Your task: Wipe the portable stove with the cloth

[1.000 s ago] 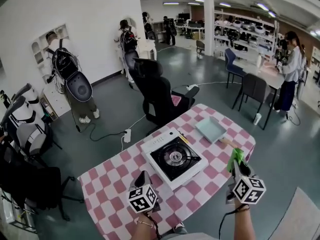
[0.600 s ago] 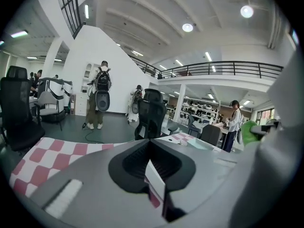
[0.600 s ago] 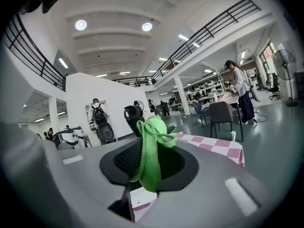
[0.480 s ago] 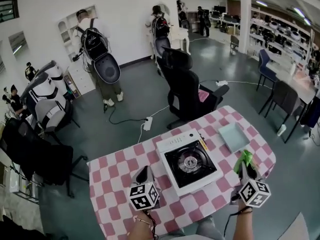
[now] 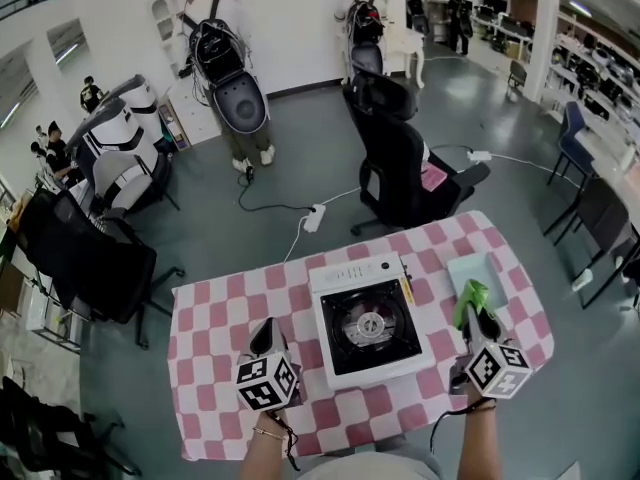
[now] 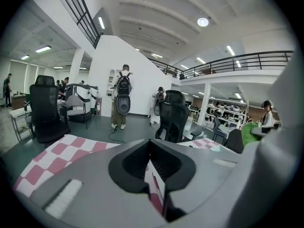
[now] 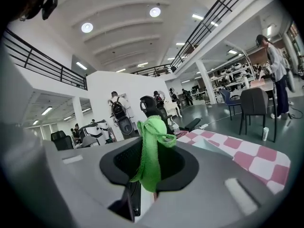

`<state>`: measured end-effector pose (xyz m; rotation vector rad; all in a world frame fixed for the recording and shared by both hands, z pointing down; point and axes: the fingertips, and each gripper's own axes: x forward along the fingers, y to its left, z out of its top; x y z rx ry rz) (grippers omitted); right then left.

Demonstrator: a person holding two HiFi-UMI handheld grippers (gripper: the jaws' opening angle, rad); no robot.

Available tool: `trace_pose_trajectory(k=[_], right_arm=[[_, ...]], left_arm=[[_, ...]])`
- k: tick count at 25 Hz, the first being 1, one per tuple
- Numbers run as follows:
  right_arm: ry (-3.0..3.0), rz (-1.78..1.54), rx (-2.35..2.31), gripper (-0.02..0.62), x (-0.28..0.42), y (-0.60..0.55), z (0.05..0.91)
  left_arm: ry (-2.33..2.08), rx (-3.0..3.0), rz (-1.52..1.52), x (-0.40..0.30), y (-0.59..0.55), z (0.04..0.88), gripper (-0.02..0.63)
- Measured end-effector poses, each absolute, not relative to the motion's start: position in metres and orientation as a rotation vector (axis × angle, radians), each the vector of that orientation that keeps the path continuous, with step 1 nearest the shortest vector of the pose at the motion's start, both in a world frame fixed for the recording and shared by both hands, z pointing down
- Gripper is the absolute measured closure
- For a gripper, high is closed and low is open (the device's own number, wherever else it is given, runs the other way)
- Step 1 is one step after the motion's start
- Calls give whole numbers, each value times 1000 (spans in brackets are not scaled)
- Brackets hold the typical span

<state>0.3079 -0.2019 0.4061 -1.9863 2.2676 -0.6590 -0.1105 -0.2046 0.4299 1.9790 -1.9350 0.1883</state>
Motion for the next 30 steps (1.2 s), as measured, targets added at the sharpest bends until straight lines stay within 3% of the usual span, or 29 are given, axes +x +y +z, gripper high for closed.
trace_pose_trajectory(k=[15, 30], right_arm=[[2533, -671, -1869, 501, 301, -261, 443], [3284, -319, -1390, 501, 249, -318, 487]], left_arm=[[-2062, 1837, 157, -94, -191, 456, 606], [-2158, 1631, 129, -103, -170, 496, 606]])
